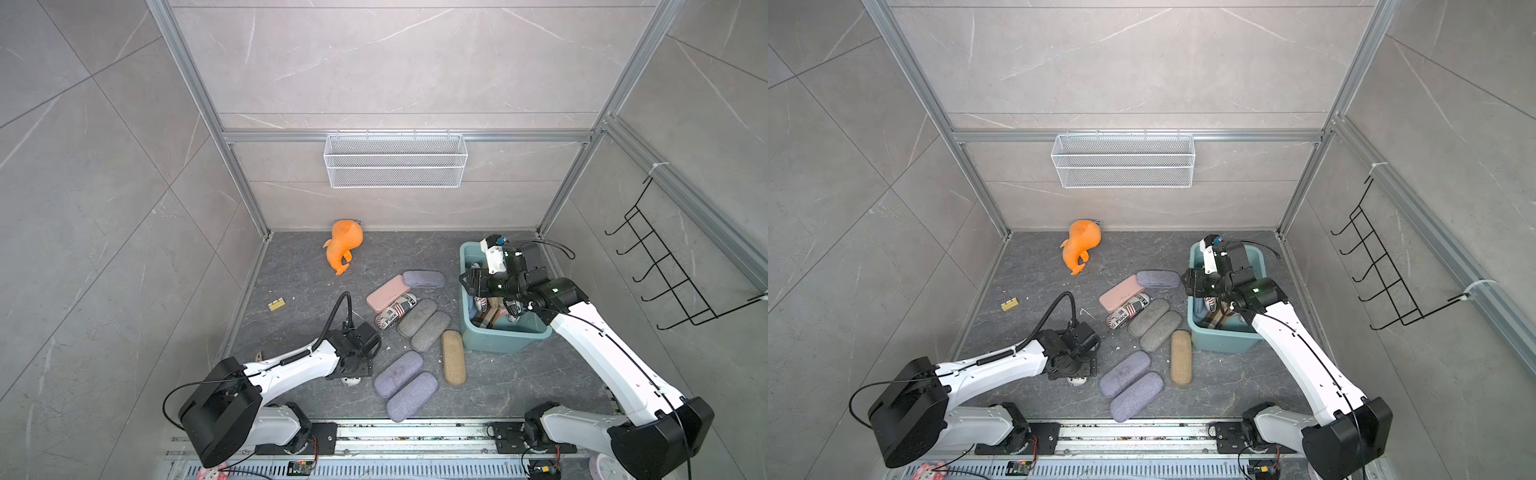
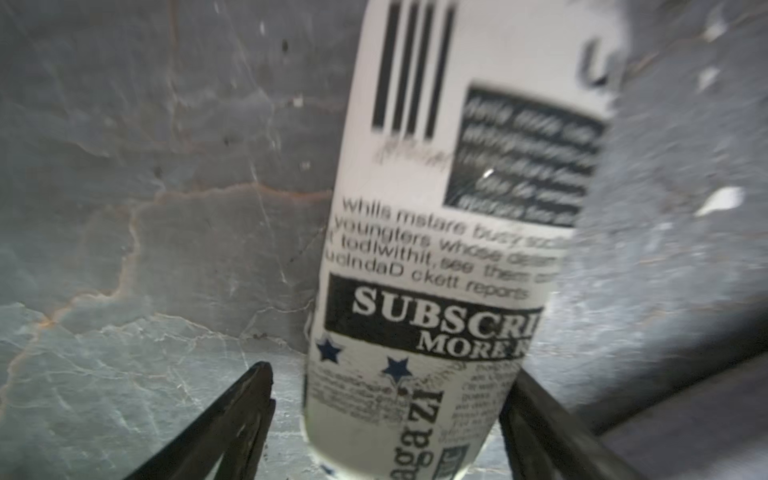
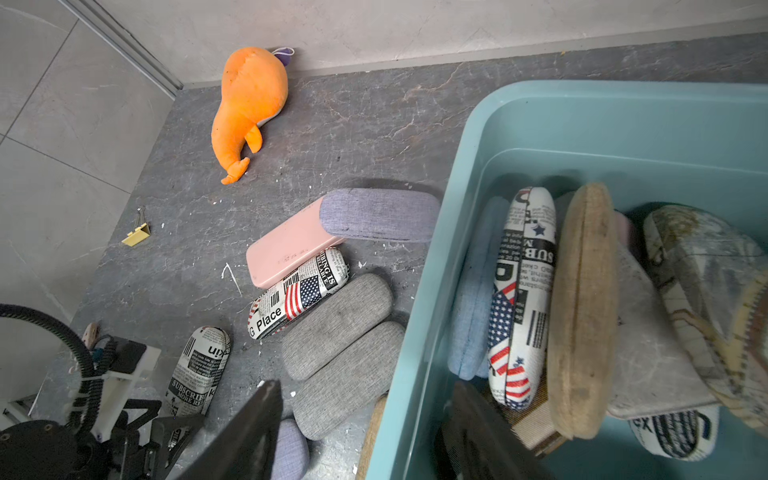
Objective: Put the glasses cases into the storage boxes
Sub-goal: Pick up the glasses case at the center of the board.
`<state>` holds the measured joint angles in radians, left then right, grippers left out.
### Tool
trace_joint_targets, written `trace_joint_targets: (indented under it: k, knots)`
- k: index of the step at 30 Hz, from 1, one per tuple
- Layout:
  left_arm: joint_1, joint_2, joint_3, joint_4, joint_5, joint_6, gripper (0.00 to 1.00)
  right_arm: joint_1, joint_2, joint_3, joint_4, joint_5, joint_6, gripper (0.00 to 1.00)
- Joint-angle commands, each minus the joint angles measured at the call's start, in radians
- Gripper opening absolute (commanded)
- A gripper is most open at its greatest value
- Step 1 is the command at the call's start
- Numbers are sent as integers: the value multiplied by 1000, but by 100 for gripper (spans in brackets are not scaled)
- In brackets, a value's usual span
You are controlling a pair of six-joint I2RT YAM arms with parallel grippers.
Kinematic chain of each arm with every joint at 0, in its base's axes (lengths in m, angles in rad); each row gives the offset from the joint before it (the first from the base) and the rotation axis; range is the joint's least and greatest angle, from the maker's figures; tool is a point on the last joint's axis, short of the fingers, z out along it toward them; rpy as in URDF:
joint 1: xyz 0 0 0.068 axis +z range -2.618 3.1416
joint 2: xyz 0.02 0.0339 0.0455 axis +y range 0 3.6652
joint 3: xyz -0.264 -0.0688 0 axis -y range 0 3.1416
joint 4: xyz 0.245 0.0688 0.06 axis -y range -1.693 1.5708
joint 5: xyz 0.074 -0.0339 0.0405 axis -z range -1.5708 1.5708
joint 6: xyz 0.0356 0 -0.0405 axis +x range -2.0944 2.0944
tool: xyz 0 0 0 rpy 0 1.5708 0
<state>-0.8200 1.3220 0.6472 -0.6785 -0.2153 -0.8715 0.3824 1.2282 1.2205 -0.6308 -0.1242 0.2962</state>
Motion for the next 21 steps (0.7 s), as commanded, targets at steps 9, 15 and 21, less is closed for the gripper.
trace_joint_targets:
  k: [9,15,21]
  knots:
    - [-5,-7,-19,71,-18,13,58,52,20,-4,24,-21,31,64]
    - [-4,20,30,44,-49,68,56,76,50,40,13,-1,28,64]
    - [-3,94,55,53,-54,72,69,92,85,73,8,13,26,64]
